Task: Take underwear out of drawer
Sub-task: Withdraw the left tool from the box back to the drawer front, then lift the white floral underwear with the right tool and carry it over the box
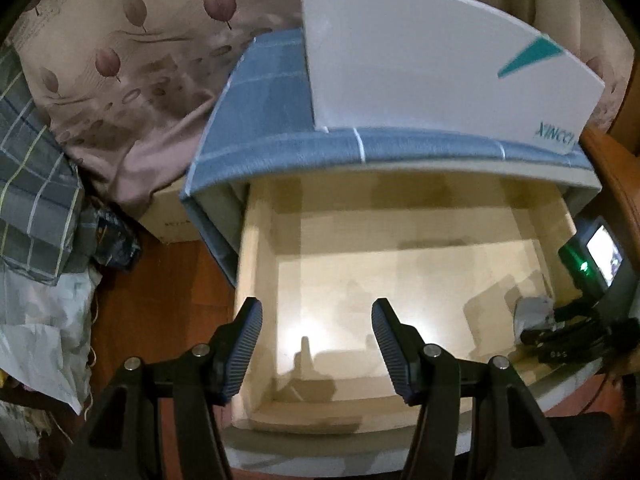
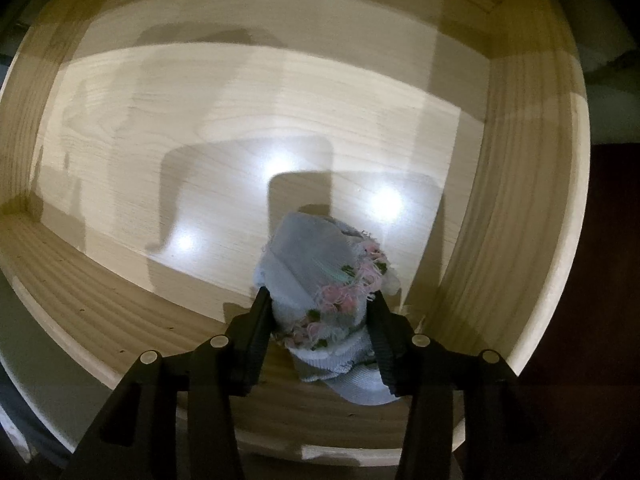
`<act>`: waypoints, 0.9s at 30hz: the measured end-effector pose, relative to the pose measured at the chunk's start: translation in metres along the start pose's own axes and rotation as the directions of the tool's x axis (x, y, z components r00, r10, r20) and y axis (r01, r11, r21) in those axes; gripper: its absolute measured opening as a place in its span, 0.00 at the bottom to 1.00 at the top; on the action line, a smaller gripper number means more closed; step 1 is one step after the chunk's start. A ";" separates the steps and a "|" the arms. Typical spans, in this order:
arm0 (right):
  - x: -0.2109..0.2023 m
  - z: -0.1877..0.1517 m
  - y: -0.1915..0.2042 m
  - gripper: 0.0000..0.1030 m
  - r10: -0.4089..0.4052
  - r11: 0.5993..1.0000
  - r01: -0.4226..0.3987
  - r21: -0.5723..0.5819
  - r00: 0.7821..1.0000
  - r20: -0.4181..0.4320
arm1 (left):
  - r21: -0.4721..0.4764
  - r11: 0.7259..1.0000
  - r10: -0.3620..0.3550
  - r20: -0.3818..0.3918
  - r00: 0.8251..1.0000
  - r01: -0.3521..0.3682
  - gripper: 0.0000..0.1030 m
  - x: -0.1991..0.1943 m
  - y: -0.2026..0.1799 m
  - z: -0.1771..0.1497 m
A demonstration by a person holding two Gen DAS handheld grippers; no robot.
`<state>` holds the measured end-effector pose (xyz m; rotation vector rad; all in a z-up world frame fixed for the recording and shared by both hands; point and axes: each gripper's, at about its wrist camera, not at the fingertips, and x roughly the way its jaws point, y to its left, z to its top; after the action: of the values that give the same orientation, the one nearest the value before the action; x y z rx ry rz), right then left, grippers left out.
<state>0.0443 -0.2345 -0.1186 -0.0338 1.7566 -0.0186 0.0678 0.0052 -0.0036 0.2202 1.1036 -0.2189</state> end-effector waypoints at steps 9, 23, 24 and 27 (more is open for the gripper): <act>-0.011 -0.027 0.007 0.31 -0.059 0.998 0.061 -0.014 0.993 0.103 | -0.045 0.999 0.007 -0.018 1.000 -0.007 0.57 0.018 -0.010 -0.015; -0.081 -0.062 0.015 0.29 -0.105 0.994 0.077 0.077 0.876 0.471 | -0.215 0.977 0.020 0.020 1.000 -0.015 0.57 0.014 0.014 -0.012; -0.090 -0.065 0.013 0.29 -0.096 0.994 0.060 0.088 0.866 0.490 | -0.215 0.977 0.021 0.024 0.999 -0.015 0.57 0.014 0.013 -0.012; -0.121 -0.075 0.009 0.29 -0.068 0.994 0.009 0.108 0.829 0.555 | -0.203 0.979 0.035 0.038 0.999 -0.026 0.57 0.015 0.010 -0.011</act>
<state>-0.0076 -0.2219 0.0135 0.0003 1.1613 -0.1166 0.0673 0.0165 -0.0209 0.0509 1.0725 -0.0823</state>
